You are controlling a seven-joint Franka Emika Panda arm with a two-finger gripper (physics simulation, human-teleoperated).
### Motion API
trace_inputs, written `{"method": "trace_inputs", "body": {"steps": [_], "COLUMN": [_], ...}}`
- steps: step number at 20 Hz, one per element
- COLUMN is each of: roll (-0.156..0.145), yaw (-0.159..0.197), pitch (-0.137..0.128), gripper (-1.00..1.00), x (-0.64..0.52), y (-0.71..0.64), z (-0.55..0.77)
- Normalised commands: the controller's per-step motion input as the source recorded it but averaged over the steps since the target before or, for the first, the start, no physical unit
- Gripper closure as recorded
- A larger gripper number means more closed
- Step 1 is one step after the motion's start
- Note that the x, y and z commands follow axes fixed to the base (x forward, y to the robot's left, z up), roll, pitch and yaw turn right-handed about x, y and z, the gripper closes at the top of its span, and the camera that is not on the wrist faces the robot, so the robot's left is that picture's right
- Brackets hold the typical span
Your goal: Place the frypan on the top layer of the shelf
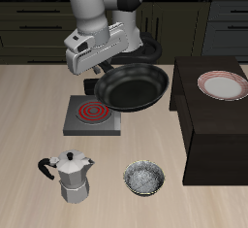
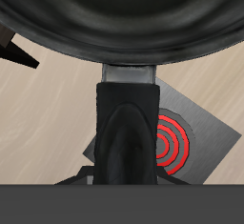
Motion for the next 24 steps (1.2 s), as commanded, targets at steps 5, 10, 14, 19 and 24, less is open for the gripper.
{"method": "trace_inputs", "body": {"steps": [5,10,14,19,24], "roll": [-0.022,0.007,0.024,0.005,-0.014], "yaw": [0.108,0.034,0.218,0.089,0.052], "pitch": [-0.007,0.023,0.045,-0.018,-0.014], "gripper": [1.0,1.0,1.0,1.0,1.0], "x": [0.0,0.0,0.12,0.07,0.07], "y": [-0.05,-0.03,-0.12,-0.2,-0.29], "z": [0.0,-0.02,-0.16,0.0,0.0]}}
